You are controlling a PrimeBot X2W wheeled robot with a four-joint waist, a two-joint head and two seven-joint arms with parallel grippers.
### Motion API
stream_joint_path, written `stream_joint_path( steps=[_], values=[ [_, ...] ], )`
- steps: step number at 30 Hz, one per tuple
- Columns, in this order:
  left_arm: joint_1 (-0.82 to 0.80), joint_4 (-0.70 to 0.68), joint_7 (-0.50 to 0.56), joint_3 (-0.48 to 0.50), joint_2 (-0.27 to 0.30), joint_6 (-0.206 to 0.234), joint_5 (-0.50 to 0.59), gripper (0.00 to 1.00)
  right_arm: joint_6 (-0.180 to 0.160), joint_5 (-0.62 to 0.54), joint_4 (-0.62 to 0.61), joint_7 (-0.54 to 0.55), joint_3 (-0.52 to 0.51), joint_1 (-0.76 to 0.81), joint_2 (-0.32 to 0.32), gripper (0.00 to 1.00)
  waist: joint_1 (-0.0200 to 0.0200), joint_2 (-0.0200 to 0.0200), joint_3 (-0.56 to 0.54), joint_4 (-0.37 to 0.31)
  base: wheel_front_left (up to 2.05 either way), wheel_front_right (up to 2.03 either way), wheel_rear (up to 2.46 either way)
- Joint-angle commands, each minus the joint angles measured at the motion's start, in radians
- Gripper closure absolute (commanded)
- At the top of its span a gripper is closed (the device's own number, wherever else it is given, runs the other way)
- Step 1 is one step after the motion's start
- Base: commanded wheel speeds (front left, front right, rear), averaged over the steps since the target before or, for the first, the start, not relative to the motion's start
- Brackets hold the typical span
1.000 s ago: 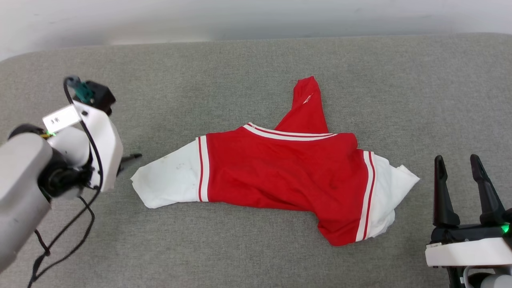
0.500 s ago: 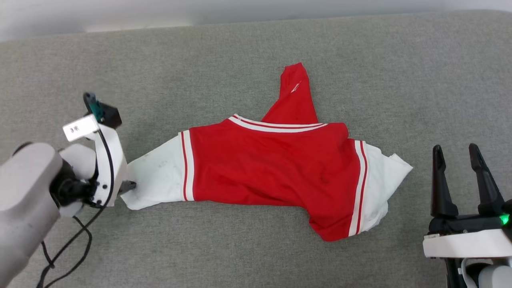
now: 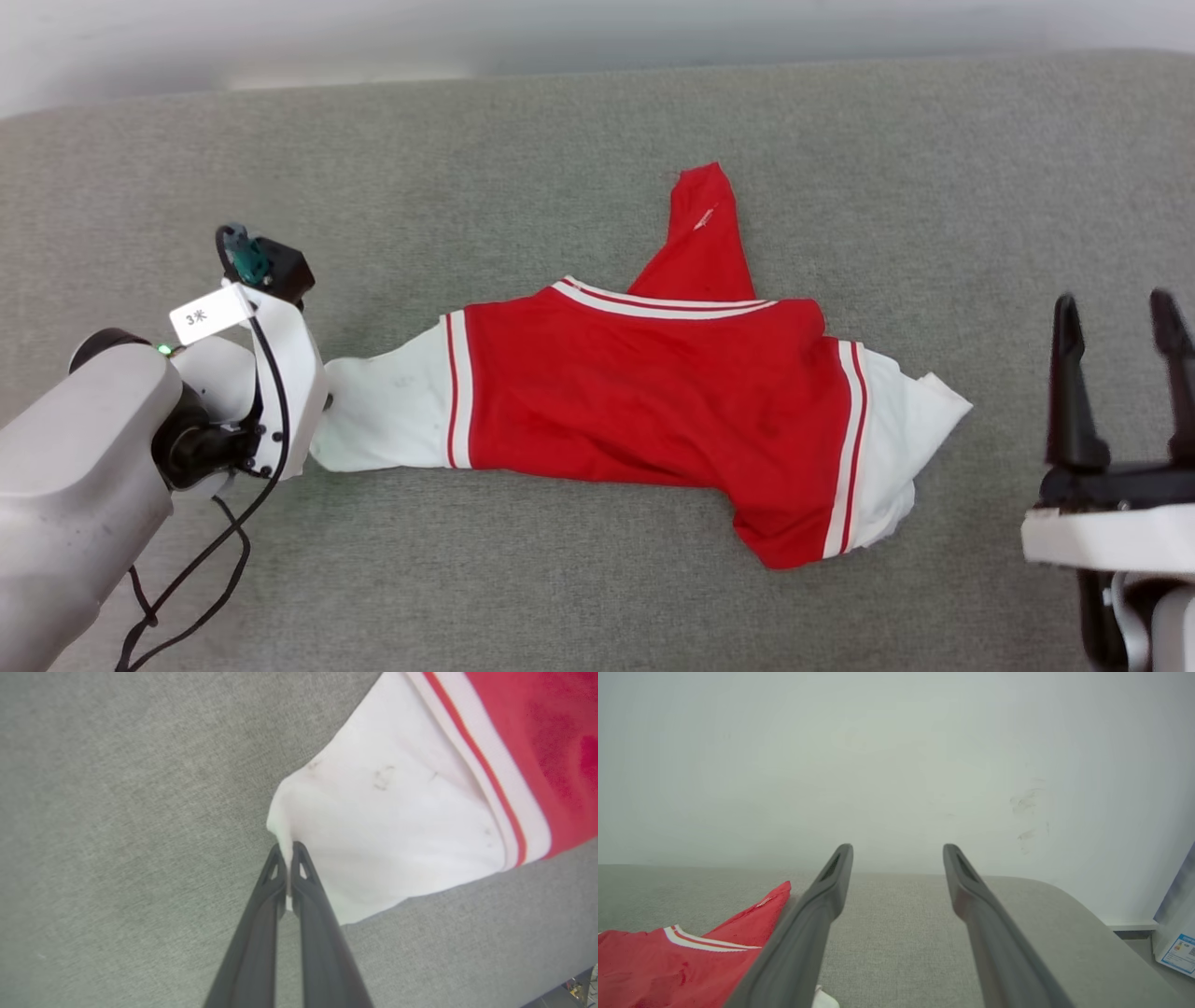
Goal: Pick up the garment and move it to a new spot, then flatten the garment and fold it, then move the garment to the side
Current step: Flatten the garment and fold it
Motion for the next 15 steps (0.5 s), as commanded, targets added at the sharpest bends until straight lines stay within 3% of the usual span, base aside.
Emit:
stream_joint_path(
  steps=[1, 6, 12, 15],
  values=[
    [-0.001, -0.008, -0.015, 0.004, 0.005, -0.001, 0.006, 1.0, 0.0, -0.018, -0.012, -0.002, -0.006, -0.025, 0.001, 0.0, 0.0, -0.0001, -0.014, 0.011, 0.0, 0.0, 0.0],
    [-0.006, -0.064, -0.075, 0.006, 0.024, -0.002, 0.013, 1.0, 0.0, -0.08, -0.03, -0.002, -0.013, -0.093, -0.084, 0.0, 0.0, -0.0001, -0.046, 0.031, 0.0, 0.0, 0.0],
    [0.013, -0.118, -0.122, 0.011, 0.025, -0.002, 0.012, 1.0, 0.0, -0.027, 0.084, 0.002, 0.072, -0.175, -0.287, 0.0, 0.0, -0.0001, -0.071, 0.047, 0.0, 0.0, 0.0],
    [0.019, -0.136, -0.135, 0.01, 0.025, 0.004, 0.016, 1.0, 0.0, 0.076, 0.154, 0.134, 0.176, -0.239, -0.4, 0.0, 0.0, -0.0001, -0.079, 0.051, 0.0, 0.0, 0.0]
  ],
)
